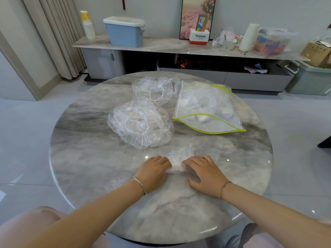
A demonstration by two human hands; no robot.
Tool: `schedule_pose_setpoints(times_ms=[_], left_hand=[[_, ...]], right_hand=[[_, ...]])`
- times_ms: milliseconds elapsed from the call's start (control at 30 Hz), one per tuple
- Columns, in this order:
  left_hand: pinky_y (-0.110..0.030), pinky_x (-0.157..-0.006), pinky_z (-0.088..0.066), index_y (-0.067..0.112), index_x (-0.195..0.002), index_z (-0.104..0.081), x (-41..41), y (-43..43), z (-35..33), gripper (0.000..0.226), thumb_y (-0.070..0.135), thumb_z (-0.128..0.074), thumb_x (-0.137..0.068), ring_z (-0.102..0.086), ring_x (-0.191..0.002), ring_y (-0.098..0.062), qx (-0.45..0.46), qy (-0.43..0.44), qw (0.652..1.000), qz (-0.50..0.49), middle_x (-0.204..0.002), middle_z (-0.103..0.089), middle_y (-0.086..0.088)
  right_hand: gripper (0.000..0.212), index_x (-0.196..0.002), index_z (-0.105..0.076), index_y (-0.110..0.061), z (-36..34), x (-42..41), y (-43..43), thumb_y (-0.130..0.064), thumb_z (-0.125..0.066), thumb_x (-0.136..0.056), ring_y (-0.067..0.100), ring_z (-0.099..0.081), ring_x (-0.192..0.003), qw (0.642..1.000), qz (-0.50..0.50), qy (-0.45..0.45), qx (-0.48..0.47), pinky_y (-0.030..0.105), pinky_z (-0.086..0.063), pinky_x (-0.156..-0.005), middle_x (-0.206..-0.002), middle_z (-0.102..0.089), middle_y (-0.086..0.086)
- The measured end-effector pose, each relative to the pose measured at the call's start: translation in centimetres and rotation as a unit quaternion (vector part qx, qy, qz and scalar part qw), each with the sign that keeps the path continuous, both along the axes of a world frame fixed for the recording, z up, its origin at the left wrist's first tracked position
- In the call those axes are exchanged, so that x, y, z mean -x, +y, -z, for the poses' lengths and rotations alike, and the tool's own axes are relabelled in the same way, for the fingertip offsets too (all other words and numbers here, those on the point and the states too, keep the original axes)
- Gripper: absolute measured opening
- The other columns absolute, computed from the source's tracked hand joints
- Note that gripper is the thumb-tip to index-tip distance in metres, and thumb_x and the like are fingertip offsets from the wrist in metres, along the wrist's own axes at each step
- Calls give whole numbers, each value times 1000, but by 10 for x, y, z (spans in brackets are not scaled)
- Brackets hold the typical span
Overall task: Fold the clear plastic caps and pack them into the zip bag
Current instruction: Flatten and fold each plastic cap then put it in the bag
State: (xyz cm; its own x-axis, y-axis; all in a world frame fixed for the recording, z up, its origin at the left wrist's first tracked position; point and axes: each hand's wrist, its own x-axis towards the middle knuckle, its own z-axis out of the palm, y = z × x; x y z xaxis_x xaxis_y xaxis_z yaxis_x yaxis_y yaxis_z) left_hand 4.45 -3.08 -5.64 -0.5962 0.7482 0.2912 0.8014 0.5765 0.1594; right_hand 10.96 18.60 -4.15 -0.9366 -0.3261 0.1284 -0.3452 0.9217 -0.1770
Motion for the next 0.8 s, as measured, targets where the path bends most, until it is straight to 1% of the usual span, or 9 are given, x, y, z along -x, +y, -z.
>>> schedule_pose_setpoints(times_ms=[100, 200, 400, 467, 533, 600, 667, 733, 800], left_hand=[[-25, -59, -44, 15, -81, -62, 4, 0, -3, 27, 27, -38, -75, -58, -69, -20, -25, -71, 997, -30, -74, -62, 2], [-32, -65, -38, 15, -82, -53, 1, -1, -12, 25, 34, -37, -84, -52, -74, -24, -87, -195, 973, -93, -75, -59, -6], [-28, -63, -42, 20, -88, -55, -2, 4, -18, 7, 25, -53, -93, -54, -58, -13, -185, -327, 910, -176, -60, -57, 7], [-26, -73, -44, 21, -110, -54, -4, 3, -20, 19, 24, -53, -91, -56, -75, -11, -164, -250, 939, -172, -84, -62, 5], [-30, -92, -41, 18, -131, -46, -2, 4, -19, 40, 28, -45, -92, -52, -105, -17, -106, -81, 987, -86, -118, -57, 0], [-36, -106, -28, 20, -141, -36, -3, 6, -18, 49, 34, -36, -94, -39, -129, -20, -18, 19, 999, 32, -143, -44, -3], [-38, -111, -19, 18, -146, -28, -9, 9, -8, 53, 42, -23, -99, -28, -139, -20, 54, 7, 997, 63, -152, -31, -2], [-37, -116, -13, 16, -149, -19, -17, 11, -2, 67, 54, -1, -97, -16, -143, -18, 93, -58, 993, 35, -155, -16, 0], [-31, -118, 5, 19, -150, -2, -19, 12, 4, 80, 63, 13, -86, 2, -145, -15, 116, -93, 989, 18, -155, 6, 6]], right_hand=[[40, -110, -65, -19, 1, 7, 3, -29, -47, -76, 13, -51, -99, 997, 55, 3, 57, 18, -21, -86, -103, -56, -7], [7, -84, -66, -21, -4, 11, 3, -26, -61, -85, 13, -51, -90, 982, 119, -37, 144, 25, -29, -83, -86, -54, -9], [36, -55, -48, -23, -2, 13, -1, -30, -64, -87, 9, -48, -62, 920, 228, -131, 292, 24, -35, -70, -55, -50, -9], [42, -53, -41, -22, -5, 13, -3, -31, -62, -89, 7, -41, -56, 921, 239, -139, 276, 26, -31, -72, -49, -43, -10], [46, -52, -36, -21, -8, 13, -5, -32, -60, -91, 8, -38, -53, 930, 242, -130, 244, 27, -28, -73, -48, -39, -7], [45, -54, -35, -21, -11, 13, -7, -34, -58, -91, 9, -39, -53, 936, 244, -128, 217, 27, -28, -74, -51, -37, -5], [35, -61, -43, -21, -11, 12, -10, -33, -60, -89, 9, -46, -61, 937, 245, -111, 222, 28, -33, -77, -59, -46, -7], [13, -90, -56, -20, -8, 10, -12, -30, -63, -87, 13, -54, -88, 944, 237, -46, 225, 31, -37, -88, -92, -59, -4], [44, -129, -48, -13, -7, 9, -13, -33, -53, -90, 16, -40, -124, 972, 178, 10, 156, 32, -29, -103, -135, -47, 1]])
